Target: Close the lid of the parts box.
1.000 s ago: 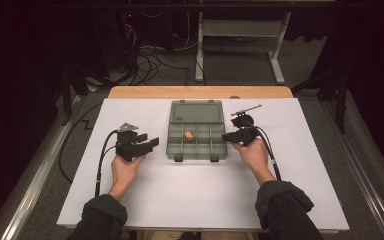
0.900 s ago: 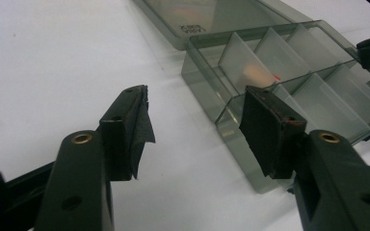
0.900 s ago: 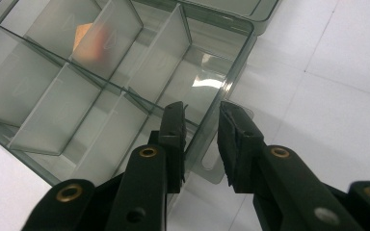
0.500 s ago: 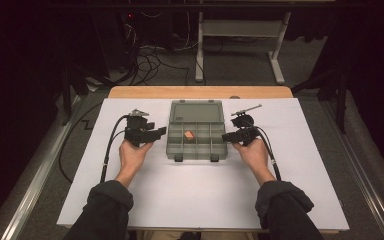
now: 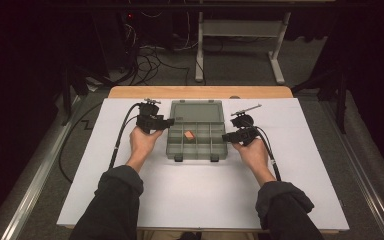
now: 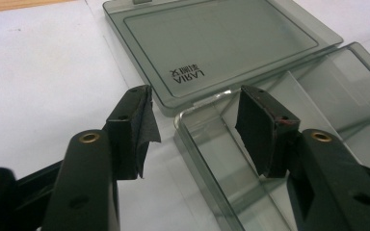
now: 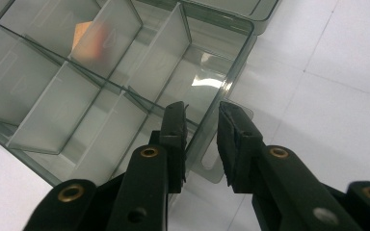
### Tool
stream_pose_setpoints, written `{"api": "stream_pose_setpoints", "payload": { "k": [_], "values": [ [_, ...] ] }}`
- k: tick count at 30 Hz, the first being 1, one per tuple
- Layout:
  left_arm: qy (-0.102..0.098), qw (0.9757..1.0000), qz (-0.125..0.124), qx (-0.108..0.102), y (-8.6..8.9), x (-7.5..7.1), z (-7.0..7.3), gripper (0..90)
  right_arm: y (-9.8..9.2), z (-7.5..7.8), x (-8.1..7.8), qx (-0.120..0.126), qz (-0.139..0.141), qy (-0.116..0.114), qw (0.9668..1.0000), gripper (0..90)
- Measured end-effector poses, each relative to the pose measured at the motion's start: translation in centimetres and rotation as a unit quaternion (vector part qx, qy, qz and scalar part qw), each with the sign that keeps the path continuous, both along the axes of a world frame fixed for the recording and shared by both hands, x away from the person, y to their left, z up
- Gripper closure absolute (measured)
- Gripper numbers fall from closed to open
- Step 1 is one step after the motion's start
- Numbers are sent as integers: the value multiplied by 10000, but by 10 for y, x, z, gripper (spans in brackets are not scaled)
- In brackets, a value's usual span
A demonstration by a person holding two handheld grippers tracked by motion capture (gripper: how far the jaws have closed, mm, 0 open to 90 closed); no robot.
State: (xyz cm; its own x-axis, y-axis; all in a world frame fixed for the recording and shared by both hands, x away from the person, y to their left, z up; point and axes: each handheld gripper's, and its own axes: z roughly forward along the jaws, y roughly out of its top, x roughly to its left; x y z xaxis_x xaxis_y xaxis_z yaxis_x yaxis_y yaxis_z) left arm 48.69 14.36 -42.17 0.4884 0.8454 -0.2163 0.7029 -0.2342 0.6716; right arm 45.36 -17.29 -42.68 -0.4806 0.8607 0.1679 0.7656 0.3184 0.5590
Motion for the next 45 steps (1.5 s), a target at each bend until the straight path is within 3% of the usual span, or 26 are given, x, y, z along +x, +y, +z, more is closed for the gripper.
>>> {"api": "stream_pose_setpoints", "payload": {
  "k": [10, 19, 26, 34, 39, 45],
  "values": [
    [449, 9989, 78, 82, -11, 32, -2, 488, 2, 1, -1, -62, -5, 5, 10000, 734],
    [904, 9958, 83, 86, -16, 53, -10, 502, 2, 1, 0, -85, 11, 0, 10000, 734],
    [1173, 9927, 183, -199, -12, 61, -17, 502, 2, 1, 0, -116, 57, -18, 9999, 735],
    [1399, 9894, 253, -310, -12, 67, -27, 472, 2, 1, 0, -110, 73, -3, 9999, 736],
    [1455, 9880, 279, -435, -10, 69, -29, 460, 2, 1, 0, -111, 74, -2, 9999, 735],
    [1567, 9843, 337, -740, -9, 72, -34, 444, 1, 1, 1, -103, 77, 9, 9999, 736]
  ]
}}
